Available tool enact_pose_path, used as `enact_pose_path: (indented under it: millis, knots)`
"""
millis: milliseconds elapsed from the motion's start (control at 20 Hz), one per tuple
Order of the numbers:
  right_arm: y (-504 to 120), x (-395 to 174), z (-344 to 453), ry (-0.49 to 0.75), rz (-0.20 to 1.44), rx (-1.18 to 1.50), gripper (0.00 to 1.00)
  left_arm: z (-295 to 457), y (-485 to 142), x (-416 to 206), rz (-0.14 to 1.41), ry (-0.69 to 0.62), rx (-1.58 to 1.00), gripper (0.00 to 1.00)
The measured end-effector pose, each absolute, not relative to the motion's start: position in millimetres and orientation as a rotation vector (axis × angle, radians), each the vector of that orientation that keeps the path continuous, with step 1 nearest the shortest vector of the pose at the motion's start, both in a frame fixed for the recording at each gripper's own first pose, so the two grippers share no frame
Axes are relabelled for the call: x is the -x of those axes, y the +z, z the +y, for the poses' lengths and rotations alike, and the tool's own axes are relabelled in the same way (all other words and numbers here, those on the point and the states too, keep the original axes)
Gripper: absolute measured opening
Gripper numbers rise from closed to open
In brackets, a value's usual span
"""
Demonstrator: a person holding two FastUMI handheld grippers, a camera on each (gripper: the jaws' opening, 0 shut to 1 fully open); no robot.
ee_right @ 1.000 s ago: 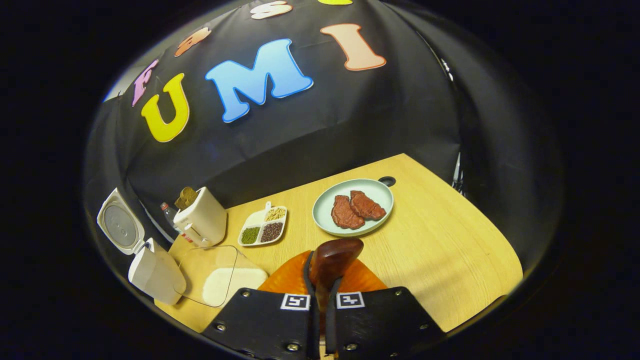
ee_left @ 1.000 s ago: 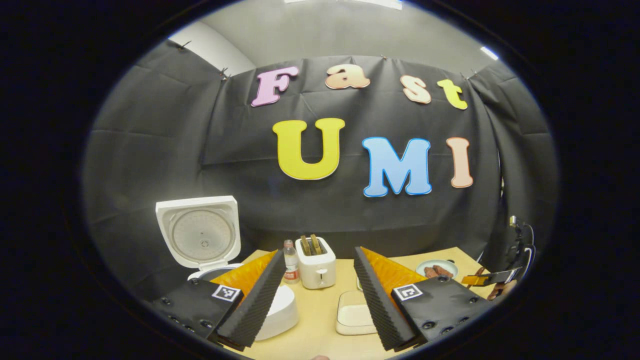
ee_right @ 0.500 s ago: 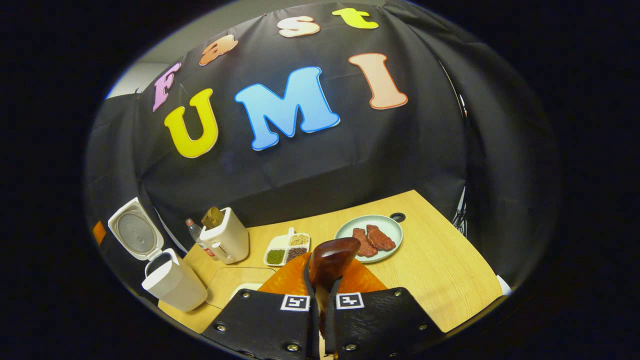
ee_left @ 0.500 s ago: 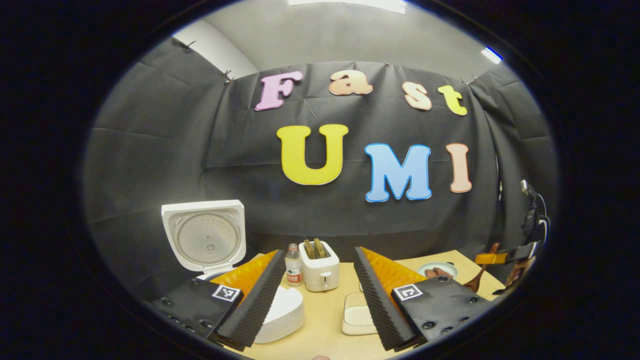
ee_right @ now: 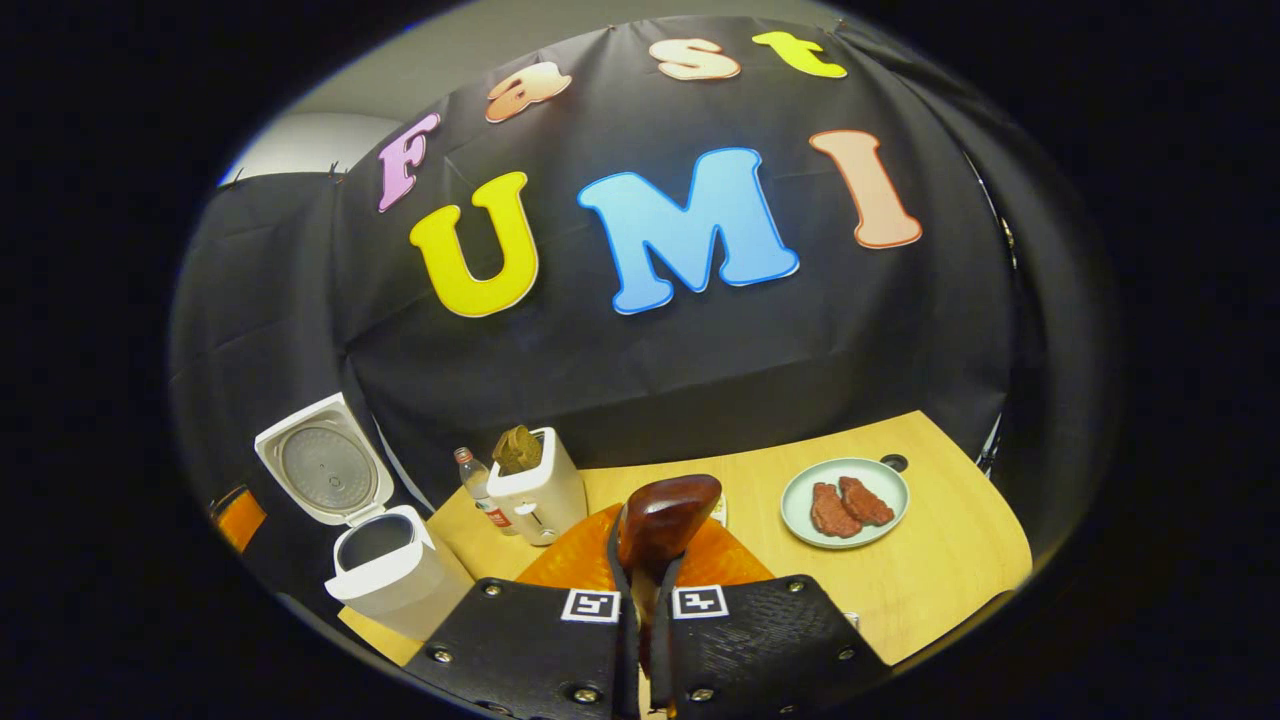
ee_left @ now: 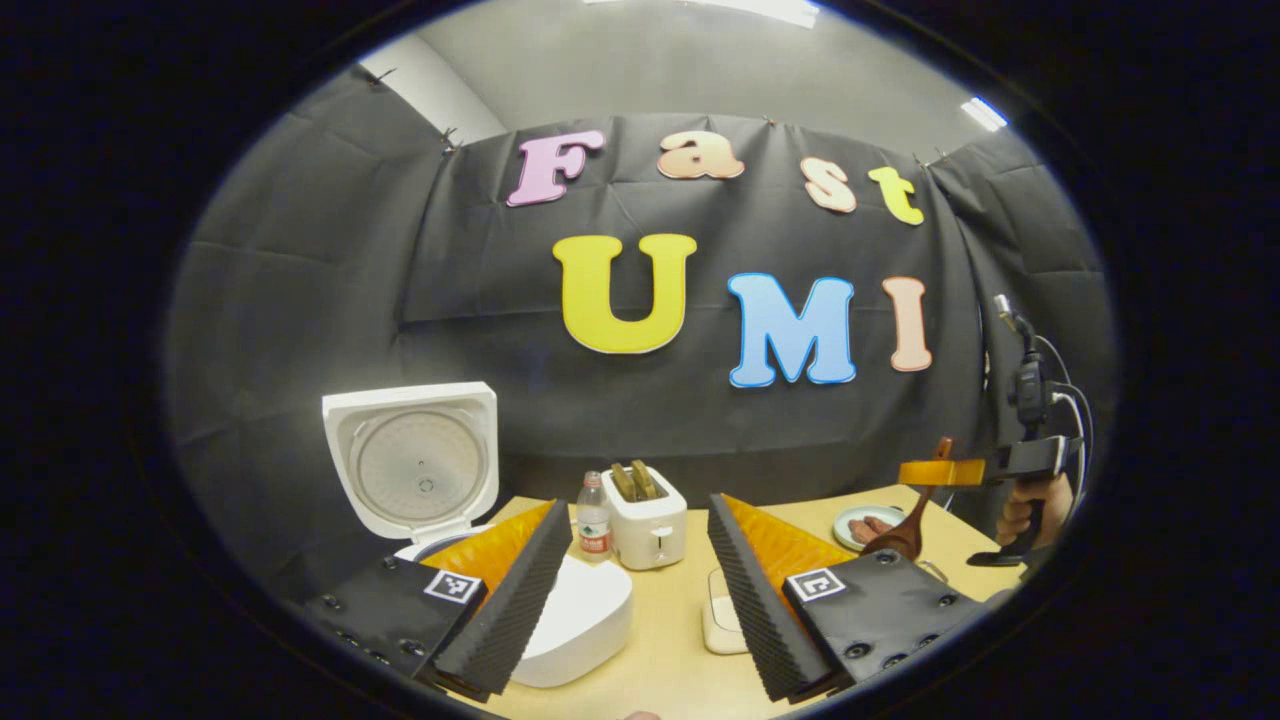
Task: Close the left gripper, press the button to open the rice cooker; take a wooden spoon from the chopstick holder with the right hand, scoop a spoonful of rice and pour it into the rice cooker, then put the wooden spoon back into the chopstick holder.
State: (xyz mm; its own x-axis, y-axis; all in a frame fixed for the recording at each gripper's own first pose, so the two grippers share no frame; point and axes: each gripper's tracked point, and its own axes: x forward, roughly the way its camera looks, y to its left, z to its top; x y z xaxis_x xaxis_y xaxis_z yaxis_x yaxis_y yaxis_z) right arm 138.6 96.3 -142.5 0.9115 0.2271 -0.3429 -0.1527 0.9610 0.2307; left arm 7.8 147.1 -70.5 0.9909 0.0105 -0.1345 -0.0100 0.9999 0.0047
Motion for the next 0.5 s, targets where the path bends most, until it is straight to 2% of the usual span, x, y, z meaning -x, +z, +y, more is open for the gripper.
enact_pose_path:
  millis: [200,250,300,350,400,500]
  knots:
    - [-181.8,-161.2,142.1,0.227,0.410,-0.150,0.05,164.7,-75.7,-12.1,0.144,0.004,-0.021,1.00]
    - [-194.3,-167.1,150.9,0.226,0.419,-0.135,0.05,168.1,-78.1,-12.7,0.151,0.002,-0.020,0.95]
    - [-207.7,-173.5,158.4,0.219,0.428,-0.117,0.05,171.4,-81.9,-12.7,0.156,0.002,-0.018,1.00]
    - [-221.1,-179.5,164.0,0.209,0.440,-0.096,0.05,175.2,-84.3,-12.9,0.158,0.002,-0.015,1.00]
    - [-233.6,-186.2,169.1,0.197,0.450,-0.071,0.05,181.5,-88.4,-12.3,0.163,0.003,-0.013,0.91]
    - [-262.8,-193.9,181.1,0.194,0.489,-0.019,0.05,188.5,-96.9,-13.6,0.178,0.009,-0.004,1.00]
